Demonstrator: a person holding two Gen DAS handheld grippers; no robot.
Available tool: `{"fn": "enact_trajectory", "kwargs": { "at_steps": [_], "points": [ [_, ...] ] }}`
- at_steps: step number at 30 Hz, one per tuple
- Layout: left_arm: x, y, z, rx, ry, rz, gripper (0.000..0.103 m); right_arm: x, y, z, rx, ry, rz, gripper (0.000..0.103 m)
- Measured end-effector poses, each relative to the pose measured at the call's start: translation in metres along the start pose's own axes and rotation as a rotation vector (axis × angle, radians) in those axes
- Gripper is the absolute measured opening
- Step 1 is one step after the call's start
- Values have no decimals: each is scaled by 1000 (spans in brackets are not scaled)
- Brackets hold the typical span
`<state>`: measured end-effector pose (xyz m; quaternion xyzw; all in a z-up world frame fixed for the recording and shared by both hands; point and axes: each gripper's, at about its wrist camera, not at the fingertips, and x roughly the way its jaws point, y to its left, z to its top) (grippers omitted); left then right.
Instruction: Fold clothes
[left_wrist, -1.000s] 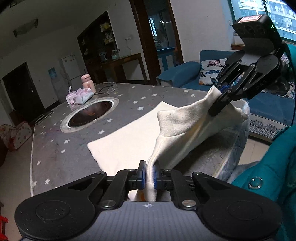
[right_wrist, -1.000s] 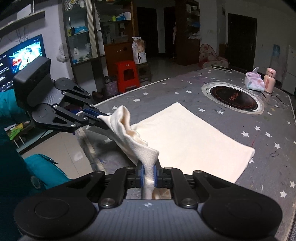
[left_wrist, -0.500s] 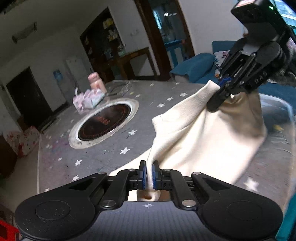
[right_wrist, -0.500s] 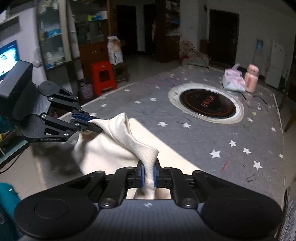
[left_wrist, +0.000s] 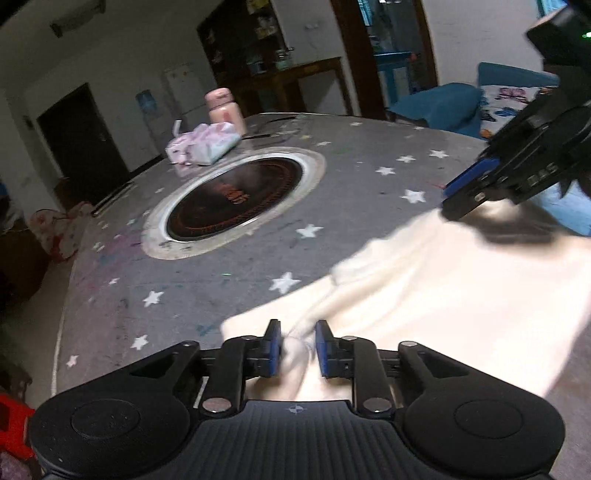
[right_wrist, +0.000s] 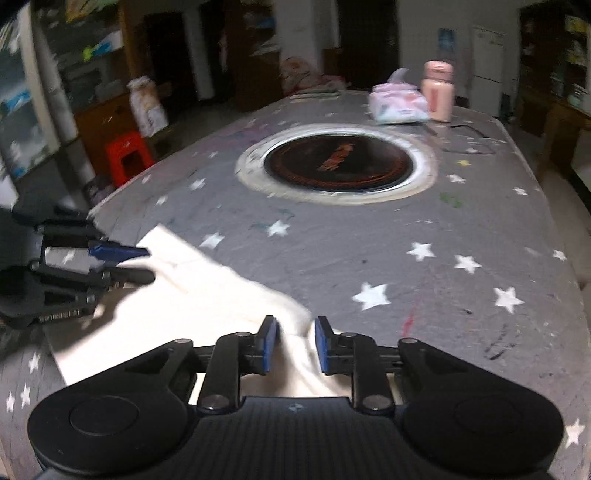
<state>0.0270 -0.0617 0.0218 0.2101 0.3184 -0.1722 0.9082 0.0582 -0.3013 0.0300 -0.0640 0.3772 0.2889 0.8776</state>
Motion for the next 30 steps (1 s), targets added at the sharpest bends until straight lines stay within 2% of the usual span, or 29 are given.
{"fn": "enact_trajectory", "kwargs": {
  "at_steps": [2,5,9,16,23,30],
  "points": [
    [3,3,2,-15,1,16,24,-5,-3,1,12,-22,-22,23],
    [5,8,4,-40,2,30,24,-17,4,5,-2,-47,-3,23],
    [2,11,5,-64,-9,43,24,-22,24,9,-36,-38,68,23],
    [-17,11,2,-97,-36,41,24,11,57,15,-89,21,105,22],
    [-46,-15,-7,-61,-87,-58,24,41,60,20,-67,43,51,22],
    [-25,-24,6,-95,-78,-98,24,35,56,22,-40,28,62,22]
  ]
}}
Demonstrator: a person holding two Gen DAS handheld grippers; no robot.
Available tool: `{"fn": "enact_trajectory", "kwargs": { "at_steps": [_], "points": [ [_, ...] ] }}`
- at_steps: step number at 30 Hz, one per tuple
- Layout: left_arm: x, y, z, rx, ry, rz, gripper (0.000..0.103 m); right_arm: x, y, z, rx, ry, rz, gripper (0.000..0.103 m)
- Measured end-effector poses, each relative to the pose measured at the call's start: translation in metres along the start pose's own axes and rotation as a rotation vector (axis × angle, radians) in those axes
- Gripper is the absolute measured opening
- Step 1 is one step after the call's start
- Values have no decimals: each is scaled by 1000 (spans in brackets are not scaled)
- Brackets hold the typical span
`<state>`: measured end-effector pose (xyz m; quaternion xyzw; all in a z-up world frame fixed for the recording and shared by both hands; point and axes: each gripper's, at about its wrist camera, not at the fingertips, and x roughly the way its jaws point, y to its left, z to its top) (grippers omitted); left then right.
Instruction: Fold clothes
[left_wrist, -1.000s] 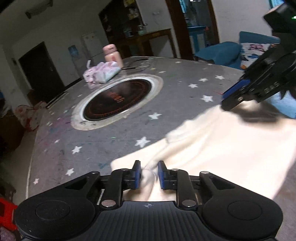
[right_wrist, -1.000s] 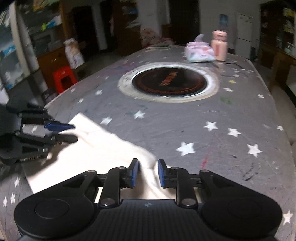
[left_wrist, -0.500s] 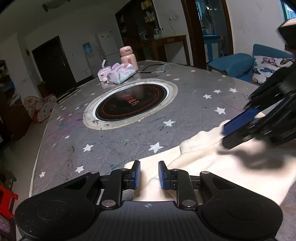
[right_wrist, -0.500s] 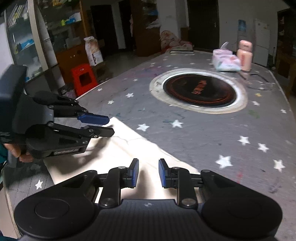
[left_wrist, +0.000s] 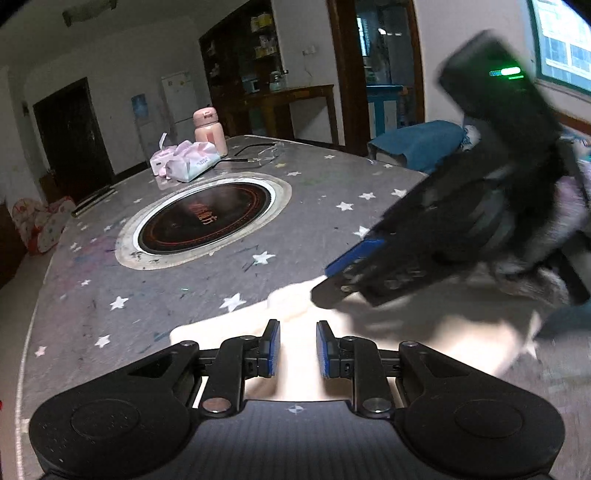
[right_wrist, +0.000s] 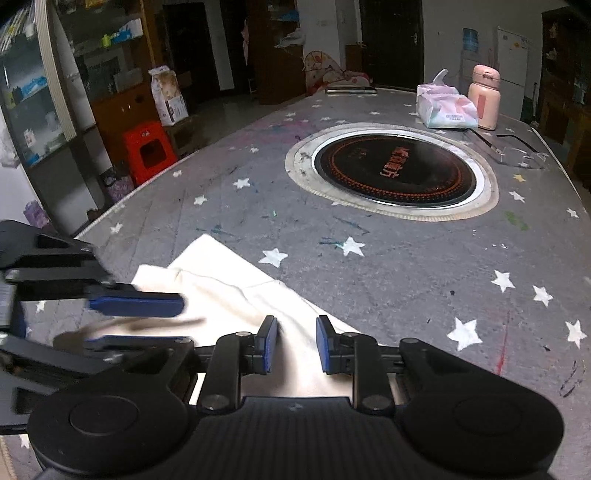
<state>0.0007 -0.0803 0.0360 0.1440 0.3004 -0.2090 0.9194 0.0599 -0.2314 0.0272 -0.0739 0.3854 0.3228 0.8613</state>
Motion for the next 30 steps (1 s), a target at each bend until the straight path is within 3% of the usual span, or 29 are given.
{"fn": "enact_trajectory", "kwargs": {
  "at_steps": [5,11,19,26,30],
  "points": [
    [20,5,6,-56,38,-11,22,-31,-9,-4,22,-40,-21,22],
    [31,6,5,-83,63,2,22,-67,-14,-36,20,-32,-22,22],
    [32,5,5,-86,65,15,23,-72,-44,-66,100,-32,-114,19],
    [34,4,5,-90,64,24,23,-70,-48,-66,81,-23,-165,19],
    [33,3,5,-92,61,28,23,-76,-47,-58,107,-68,-155,18]
  ]
}}
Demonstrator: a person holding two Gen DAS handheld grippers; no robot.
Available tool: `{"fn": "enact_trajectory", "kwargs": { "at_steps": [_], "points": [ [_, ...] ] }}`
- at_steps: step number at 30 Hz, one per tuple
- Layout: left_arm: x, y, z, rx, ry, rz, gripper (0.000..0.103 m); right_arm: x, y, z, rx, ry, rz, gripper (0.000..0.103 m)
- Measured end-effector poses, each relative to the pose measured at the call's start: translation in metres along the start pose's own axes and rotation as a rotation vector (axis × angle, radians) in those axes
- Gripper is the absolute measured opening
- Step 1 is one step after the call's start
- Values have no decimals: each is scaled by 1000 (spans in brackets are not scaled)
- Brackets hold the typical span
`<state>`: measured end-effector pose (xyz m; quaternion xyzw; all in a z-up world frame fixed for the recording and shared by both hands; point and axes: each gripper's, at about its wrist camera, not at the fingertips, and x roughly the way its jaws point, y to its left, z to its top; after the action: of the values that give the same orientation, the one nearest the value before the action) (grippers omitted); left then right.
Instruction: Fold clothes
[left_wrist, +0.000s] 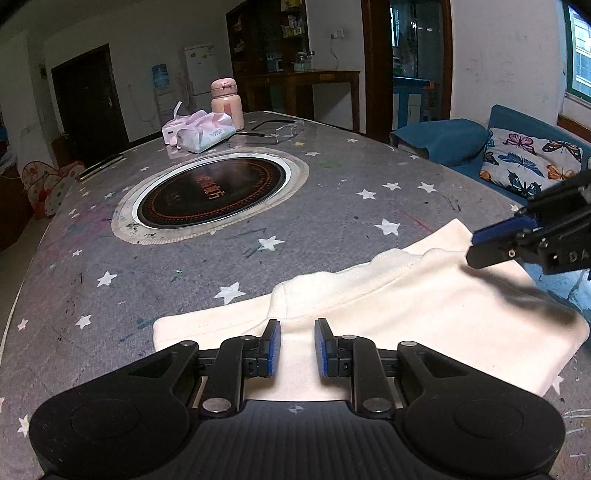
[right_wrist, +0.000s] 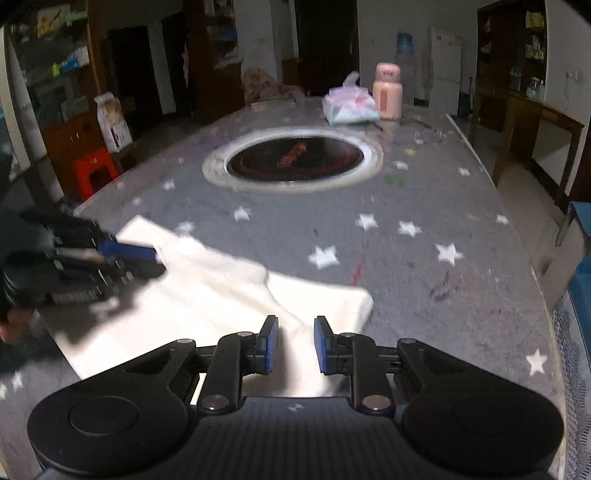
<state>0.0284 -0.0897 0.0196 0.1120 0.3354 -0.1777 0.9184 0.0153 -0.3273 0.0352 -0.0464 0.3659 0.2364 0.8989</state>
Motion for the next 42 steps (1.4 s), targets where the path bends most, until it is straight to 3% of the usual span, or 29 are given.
{"fn": "enact_trajectory", "kwargs": {
  "at_steps": [6,11,14,18,27,31,34,42],
  "points": [
    [0,1,-1,-12,-3,-2,23,16,23,16,-49,9,91,12],
    [0,2,-1,-17,-5,-3,24,44,19,19,-42,30,73,6],
    [-2,2,-1,-19,-6,-3,26,39,14,21,-11,20,79,7],
    [-16,0,-3,-14,-35,-11,31,13,24,14,-68,7,84,10],
    [-87,-24,-34,-56,-121,-77,37,-31,77,-26,-227,-27,150,14],
    [-89,-37,-46,-35,-124,-67,37,-26,89,-38,-266,-34,131,14],
    [-75,-34,-51,-62,-89,-42,37,-20,87,-42,-241,-39,126,14],
    [-71,-23,-56,-97,-91,-10,41,-17,79,-45,-177,-78,122,18]
  ]
}}
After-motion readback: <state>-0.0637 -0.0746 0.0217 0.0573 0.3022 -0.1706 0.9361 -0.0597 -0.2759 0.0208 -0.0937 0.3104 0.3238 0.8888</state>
